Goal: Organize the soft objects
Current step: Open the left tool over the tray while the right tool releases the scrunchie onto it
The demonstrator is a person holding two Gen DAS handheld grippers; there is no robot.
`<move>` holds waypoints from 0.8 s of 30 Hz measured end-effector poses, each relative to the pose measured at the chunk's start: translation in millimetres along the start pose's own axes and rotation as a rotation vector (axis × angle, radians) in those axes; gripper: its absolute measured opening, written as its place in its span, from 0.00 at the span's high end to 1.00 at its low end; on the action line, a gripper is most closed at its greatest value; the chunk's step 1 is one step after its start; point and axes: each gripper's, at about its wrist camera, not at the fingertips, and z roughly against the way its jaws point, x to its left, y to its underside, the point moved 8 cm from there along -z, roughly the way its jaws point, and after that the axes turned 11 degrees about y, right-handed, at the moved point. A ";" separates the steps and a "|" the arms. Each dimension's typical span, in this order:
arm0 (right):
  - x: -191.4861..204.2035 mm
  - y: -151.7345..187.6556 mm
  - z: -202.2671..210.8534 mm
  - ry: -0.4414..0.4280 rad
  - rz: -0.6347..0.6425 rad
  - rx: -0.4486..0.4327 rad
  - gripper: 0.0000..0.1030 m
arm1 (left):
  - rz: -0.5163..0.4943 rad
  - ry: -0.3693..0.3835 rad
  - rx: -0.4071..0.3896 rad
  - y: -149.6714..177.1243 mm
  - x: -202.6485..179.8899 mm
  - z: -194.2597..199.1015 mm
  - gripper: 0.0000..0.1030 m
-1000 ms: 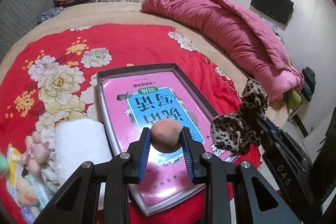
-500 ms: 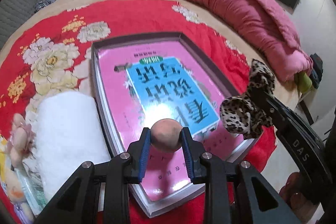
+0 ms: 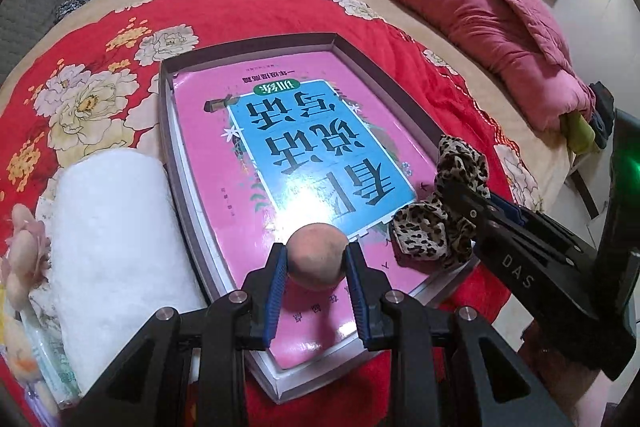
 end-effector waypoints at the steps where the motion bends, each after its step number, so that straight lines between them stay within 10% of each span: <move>1: -0.5 0.7 0.0 0.000 -0.004 0.003 0.70 | -0.003 -0.001 0.004 0.9 -0.6 0.5 0.71; 12: -8.3 -0.1 11.7 0.012 -0.039 -0.037 0.45 | -0.010 0.011 0.032 9.9 -4.0 5.2 0.71; 24: -10.2 1.1 24.5 0.014 -0.049 -0.065 0.41 | -0.005 0.029 0.077 28.2 -8.1 6.4 0.71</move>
